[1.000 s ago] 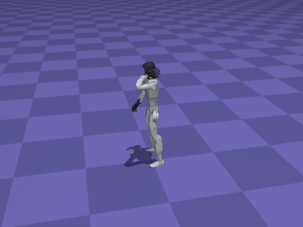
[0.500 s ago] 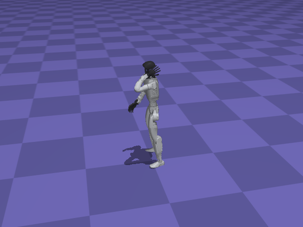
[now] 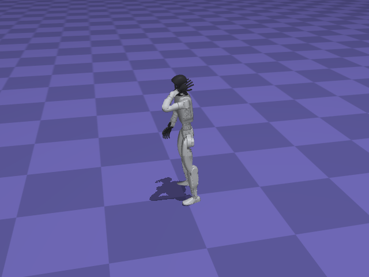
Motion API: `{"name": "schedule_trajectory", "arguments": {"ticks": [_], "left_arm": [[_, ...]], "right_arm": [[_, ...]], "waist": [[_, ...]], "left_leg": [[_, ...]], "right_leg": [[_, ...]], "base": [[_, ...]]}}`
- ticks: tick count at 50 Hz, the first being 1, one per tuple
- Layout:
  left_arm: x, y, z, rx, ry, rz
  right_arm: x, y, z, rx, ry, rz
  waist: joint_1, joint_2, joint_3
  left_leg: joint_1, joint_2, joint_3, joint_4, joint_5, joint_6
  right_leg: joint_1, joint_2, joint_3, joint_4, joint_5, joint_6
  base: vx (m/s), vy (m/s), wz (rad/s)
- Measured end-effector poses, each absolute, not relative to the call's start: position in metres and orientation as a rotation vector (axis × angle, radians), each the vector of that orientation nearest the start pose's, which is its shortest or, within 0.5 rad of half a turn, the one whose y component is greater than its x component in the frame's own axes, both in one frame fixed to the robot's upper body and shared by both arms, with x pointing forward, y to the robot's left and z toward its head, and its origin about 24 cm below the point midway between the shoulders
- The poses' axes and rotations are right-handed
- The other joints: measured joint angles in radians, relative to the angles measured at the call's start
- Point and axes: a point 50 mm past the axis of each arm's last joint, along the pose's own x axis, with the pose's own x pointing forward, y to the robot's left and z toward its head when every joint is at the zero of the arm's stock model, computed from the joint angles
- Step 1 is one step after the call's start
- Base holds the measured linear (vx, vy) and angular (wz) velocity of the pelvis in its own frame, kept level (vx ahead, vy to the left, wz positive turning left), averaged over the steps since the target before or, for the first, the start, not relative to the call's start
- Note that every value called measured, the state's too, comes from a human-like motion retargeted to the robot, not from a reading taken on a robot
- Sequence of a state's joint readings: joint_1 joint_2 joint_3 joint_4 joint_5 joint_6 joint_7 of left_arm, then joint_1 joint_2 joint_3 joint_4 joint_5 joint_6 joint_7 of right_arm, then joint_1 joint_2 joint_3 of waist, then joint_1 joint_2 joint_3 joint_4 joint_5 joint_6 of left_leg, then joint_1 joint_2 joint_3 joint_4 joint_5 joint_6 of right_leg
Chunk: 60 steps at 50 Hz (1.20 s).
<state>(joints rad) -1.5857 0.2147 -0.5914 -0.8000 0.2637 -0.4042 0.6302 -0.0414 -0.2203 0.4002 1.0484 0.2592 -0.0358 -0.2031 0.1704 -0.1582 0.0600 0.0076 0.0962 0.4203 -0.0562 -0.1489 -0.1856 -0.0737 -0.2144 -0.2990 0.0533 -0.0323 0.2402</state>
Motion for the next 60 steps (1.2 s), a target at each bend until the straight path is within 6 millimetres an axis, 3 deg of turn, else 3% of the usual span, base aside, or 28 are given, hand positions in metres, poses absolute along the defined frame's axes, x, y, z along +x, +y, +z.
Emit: {"name": "schedule_trajectory", "arguments": {"ticks": [5, 10, 15, 20, 29, 36, 47, 55, 60], "left_arm": [[0.023, 0.05, 0.354, 0.849, 3.371, 1.022], [0.024, 0.053, 0.35, 0.914, 3.335, 1.129], [0.022, 0.054, 0.349, 0.857, 3.256, 1.308], [0.018, 0.052, 0.349, 0.692, 3.199, 1.423], [0.001, 0.044, 0.346, 0.404, 3.126, 1.273], [-0.011, 0.039, 0.344, 0.342, 3.07, 1.172], [-0.003, 0.048, 0.347, 0.584, 3.175, 1.107], [0.011, 0.057, 0.348, 0.817, 3.275, 1.017], [0.02, 0.061, 0.349, 0.931, 3.345, 0.93]], "right_arm": [[0.144, -0.186, -0.145, -0.276, 0.944, -0.051], [0.152, -0.18, -0.14, -0.284, 0.904, -0.015], [0.162, -0.183, -0.135, -0.291, 0.872, -0.006], [0.169, -0.189, -0.131, -0.275, 0.863, -0.036], [0.163, -0.197, -0.135, -0.265, 0.898, -0.066], [0.149, -0.211, -0.137, -0.261, 0.931, -0.099], [0.136, -0.221, -0.142, -0.247, 0.982, -0.177], [0.133, -0.199, -0.149, -0.25, 0.999, -0.106], [0.146, -0.185, -0.145, -0.277, 0.941, -0.028]], "waist": [[0.007, -0.011, 0.016], [0.003, -0.012, 0.017], [-0.009, 0.001, -0.003], [-0.028, 0.026, -0.038], [-0.062, 0.06, -0.106], [-0.051, 0.083, -0.09], [-0.024, 0.115, 0.0], [-0.046, 0.08, -0.008], [-0.059, 0.048, -0.018]], "left_leg": [[0.001, 0.008, 0.006, 0.007, -0.011, 0.004], [0.002, 0.012, 0.009, 0.005, -0.013, 0.004], [0.004, 0.01, 0.011, 0.001, -0.011, 0.001], [0.004, 0.006, 0.011, 0.005, -0.011, 0.0], [-0.011, -0.002, -0.002, 0.013, -0.001, 0.001], [-0.02, 0.001, -0.022, 0.012, 0.004, 0.003], [-0.017, 0.004, -0.056, 0.004, 0.008, -0.006], [-0.019, -0.006, -0.065, -0.009, 0.025, -0.031], [-0.019, -0.009, -0.06, -0.001, 0.025, -0.042]], "right_leg": [[-0.004, 0.008, 0.009, 0.004, 0.004, 0.002], [-0.004, 0.013, 0.012, 0.0, 0.01, 0.003], [-0.002, 0.013, 0.012, -0.006, 0.014, 0.005], [0.002, 0.008, 0.011, -0.009, 0.011, 0.002], [0.001, -0.005, -0.001, -0.009, -0.002, -0.009], [0.004, -0.004, -0.023, -0.004, -0.009, -0.014], [0.022, -0.001, -0.052, 0.003, -0.022, -0.04], [0.022, -0.009, -0.061, 0.003, -0.028, -0.052], [0.022, -0.014, -0.055, 0.004, -0.031, -0.054]], "base": [[0.0, 0.0, 0.0], [0.0, 0.0, 0.0], [0.0, 0.0, 0.0], [0.0, 0.0, 0.0], [0.0, 0.0, 0.0], [0.0, 0.0, 0.0], [0.0, 0.0, 0.0], [0.0, 0.0, 0.0], [0.0, 0.0, 0.0]]}}
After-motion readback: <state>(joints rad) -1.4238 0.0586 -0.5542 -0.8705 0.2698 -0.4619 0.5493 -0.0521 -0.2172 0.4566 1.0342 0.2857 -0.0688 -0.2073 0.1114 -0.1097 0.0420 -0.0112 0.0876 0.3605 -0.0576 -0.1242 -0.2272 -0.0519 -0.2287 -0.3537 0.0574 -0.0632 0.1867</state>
